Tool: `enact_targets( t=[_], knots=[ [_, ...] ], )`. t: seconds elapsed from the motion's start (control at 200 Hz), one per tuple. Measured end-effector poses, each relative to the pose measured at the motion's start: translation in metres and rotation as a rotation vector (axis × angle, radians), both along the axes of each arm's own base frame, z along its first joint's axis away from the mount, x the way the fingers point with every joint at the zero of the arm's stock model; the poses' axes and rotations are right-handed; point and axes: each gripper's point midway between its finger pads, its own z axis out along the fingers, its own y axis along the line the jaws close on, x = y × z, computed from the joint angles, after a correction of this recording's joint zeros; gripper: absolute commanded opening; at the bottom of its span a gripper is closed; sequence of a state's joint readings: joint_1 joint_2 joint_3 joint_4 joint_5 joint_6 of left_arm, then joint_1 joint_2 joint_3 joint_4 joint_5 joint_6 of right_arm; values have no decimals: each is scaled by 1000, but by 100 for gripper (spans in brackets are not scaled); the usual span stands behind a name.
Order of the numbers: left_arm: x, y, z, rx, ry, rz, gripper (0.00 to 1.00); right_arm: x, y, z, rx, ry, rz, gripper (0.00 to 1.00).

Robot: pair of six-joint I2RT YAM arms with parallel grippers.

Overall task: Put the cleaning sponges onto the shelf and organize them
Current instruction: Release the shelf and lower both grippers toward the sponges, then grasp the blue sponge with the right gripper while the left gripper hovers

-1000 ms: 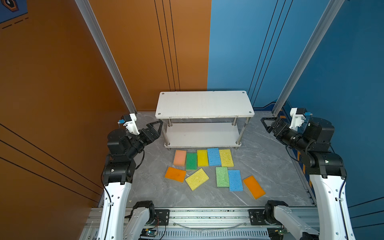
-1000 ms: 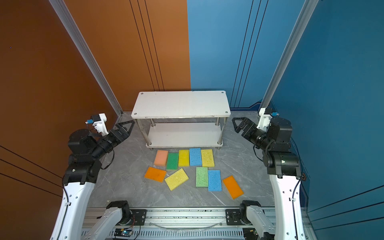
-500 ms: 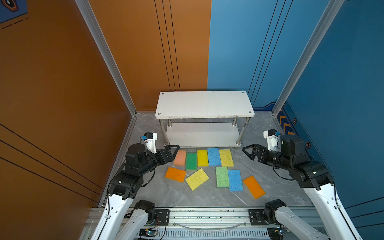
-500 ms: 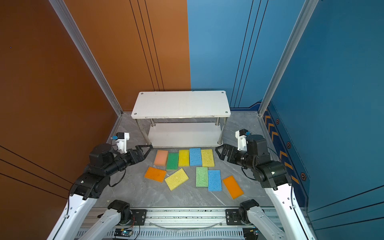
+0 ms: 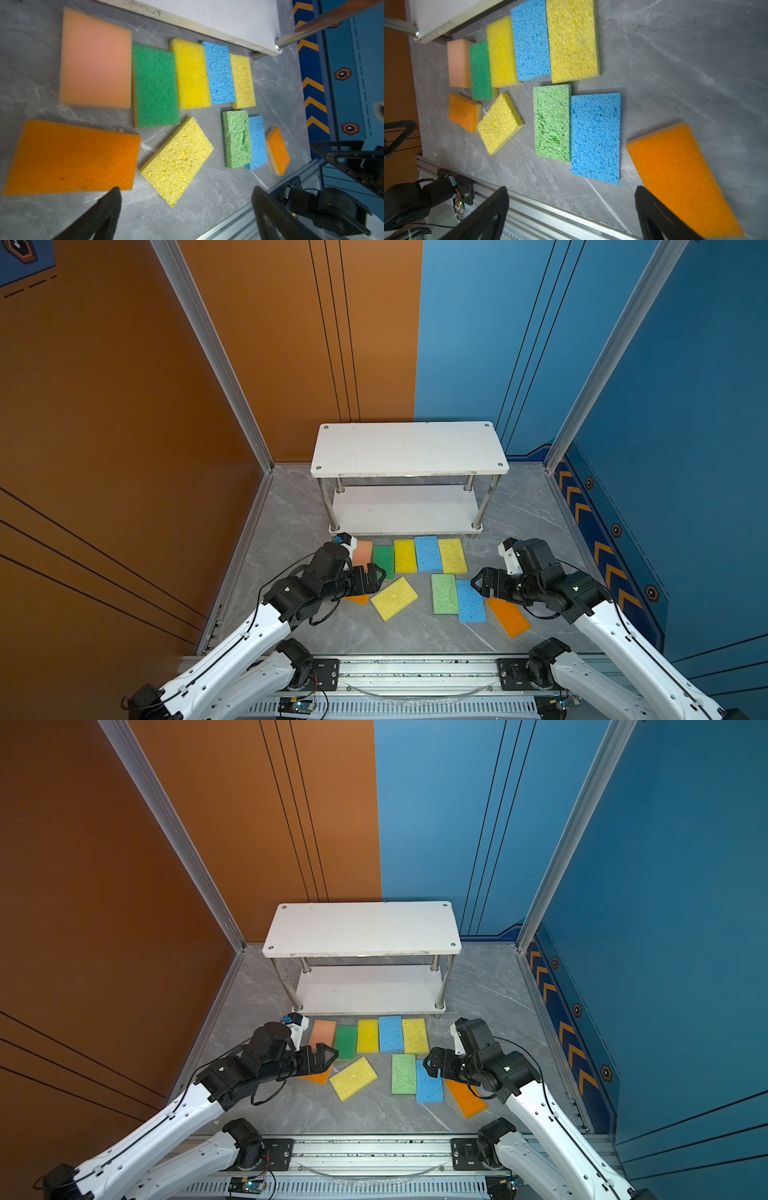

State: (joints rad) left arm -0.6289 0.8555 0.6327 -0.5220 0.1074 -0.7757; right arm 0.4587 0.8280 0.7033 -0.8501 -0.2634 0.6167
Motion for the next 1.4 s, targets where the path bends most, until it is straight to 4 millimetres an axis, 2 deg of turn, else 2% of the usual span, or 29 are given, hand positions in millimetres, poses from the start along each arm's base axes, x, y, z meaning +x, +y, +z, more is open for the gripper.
enact_targets(
  t=[0.075,0.165,0.345,0.591,0.871,1.397],
  knots=[
    [0,8,-15,26,34,55,98,-3,1,-14,-19,33,6,95],
    [0,18,-23,34,47,129,98,-6,4,-23,-29,56,17,95],
    [2,29,-21,-12,41,215,98,-9,8,-38,-35,69,24,86],
    [3,25,-16,-36,44,205,98,-11,6,-60,-49,97,-1,72],
    [5,19,-17,-38,60,184,98,-7,9,-69,-54,117,-11,54],
    [6,18,-17,-32,51,165,98,-6,2,-85,-112,146,-29,52]
  ],
)
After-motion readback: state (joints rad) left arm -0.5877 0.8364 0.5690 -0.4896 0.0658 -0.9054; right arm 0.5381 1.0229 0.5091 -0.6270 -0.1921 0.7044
